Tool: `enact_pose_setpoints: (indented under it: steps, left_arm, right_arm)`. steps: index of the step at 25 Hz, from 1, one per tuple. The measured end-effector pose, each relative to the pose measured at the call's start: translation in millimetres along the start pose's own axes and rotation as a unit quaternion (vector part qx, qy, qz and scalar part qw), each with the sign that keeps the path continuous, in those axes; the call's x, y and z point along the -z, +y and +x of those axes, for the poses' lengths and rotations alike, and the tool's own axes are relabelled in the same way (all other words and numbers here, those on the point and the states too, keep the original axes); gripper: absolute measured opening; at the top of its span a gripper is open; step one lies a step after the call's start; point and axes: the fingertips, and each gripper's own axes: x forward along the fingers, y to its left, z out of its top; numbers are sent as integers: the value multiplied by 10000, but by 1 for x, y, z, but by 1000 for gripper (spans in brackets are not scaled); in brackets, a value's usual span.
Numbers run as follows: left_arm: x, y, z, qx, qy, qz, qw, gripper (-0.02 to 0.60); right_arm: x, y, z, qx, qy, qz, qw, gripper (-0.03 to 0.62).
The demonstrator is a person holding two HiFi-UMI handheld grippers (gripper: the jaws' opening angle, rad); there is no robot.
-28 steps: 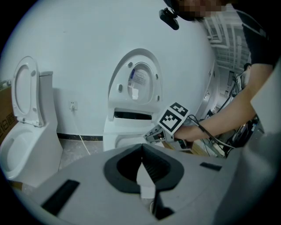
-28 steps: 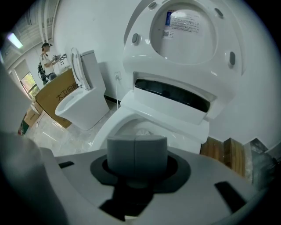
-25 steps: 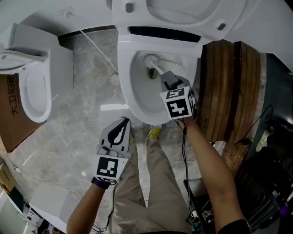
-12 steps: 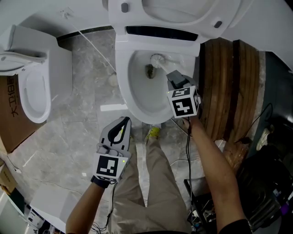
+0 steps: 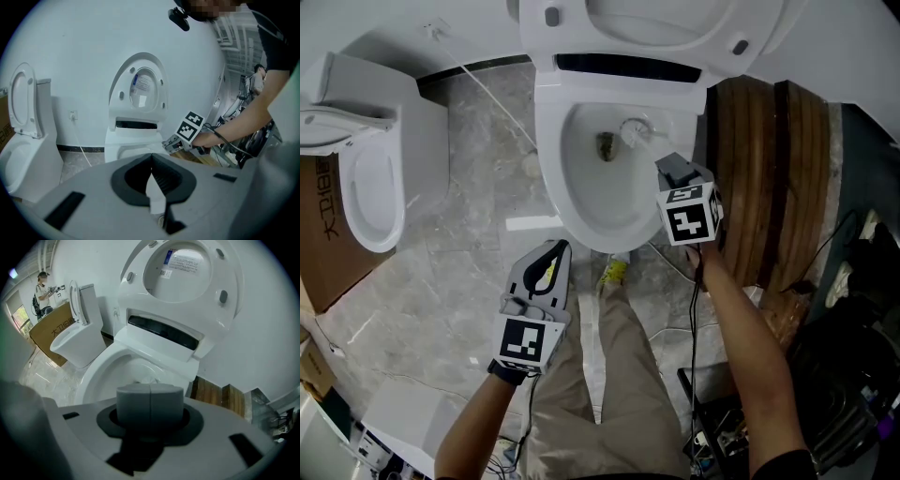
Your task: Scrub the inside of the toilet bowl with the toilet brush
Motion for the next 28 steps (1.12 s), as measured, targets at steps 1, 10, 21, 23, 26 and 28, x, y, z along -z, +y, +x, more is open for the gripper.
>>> enact_pose_setpoints:
  steps: [1,10,21,23,26,28]
  left_arm:
    - [0,0,-1,-2,-12,-2,10000,11]
    - [-5,-2,-6,-30,-144,-80,9999,11]
    - [-5,25,-16,-251,-124,-57,9996,12]
    - [-6,27,-18,-274,-150,-48,9995,11]
    - [-4,30,-21,-333,-160,-68,9993,11]
    - [-1,31,-23,-352,-126,-82,9993,11]
  right_arm:
    - [3,-1,-2,1,24,-7,10000,152]
    - [52,-3,-14,-128,462,588,9971,152]
    - [94,24,-35,-366,803,816,9928,152]
    - [99,30,-38,-399,843,821,9923,152]
    - [107,43,-42,-479,896,822,9914,152]
    - [113,52,-46,-542,936,842,9906,152]
